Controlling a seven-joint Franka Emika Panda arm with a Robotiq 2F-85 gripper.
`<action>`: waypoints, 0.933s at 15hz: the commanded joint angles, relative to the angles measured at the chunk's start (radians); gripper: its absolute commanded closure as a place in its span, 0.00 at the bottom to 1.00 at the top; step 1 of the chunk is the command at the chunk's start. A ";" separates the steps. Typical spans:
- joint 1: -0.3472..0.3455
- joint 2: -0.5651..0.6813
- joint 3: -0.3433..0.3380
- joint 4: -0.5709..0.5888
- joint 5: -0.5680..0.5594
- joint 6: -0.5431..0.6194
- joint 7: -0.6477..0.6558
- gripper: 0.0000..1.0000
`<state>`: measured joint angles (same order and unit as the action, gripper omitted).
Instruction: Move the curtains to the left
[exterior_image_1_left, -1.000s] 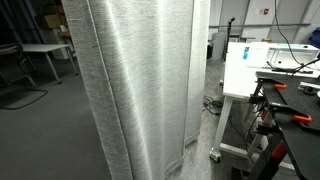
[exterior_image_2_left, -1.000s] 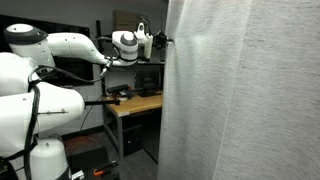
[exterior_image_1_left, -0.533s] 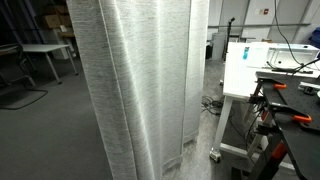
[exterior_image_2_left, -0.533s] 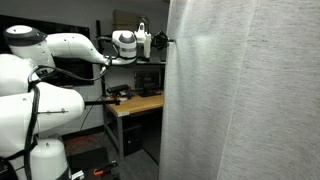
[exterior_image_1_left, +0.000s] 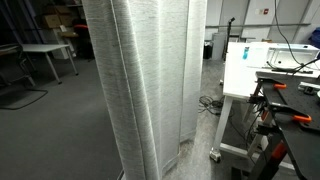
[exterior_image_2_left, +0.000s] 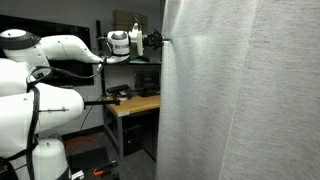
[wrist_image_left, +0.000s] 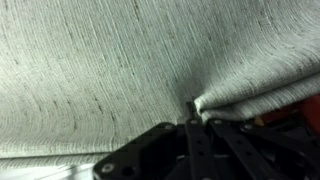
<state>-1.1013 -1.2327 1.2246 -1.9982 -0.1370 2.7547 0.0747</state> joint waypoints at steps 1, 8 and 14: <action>0.049 -0.006 0.109 0.010 -0.013 -0.119 0.044 0.99; 0.016 0.008 0.005 0.048 -0.052 -0.123 0.028 0.96; 0.016 0.008 0.005 0.048 -0.052 -0.123 0.028 0.96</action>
<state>-1.0893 -1.2410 1.2263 -1.9550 -0.1573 2.6372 0.0823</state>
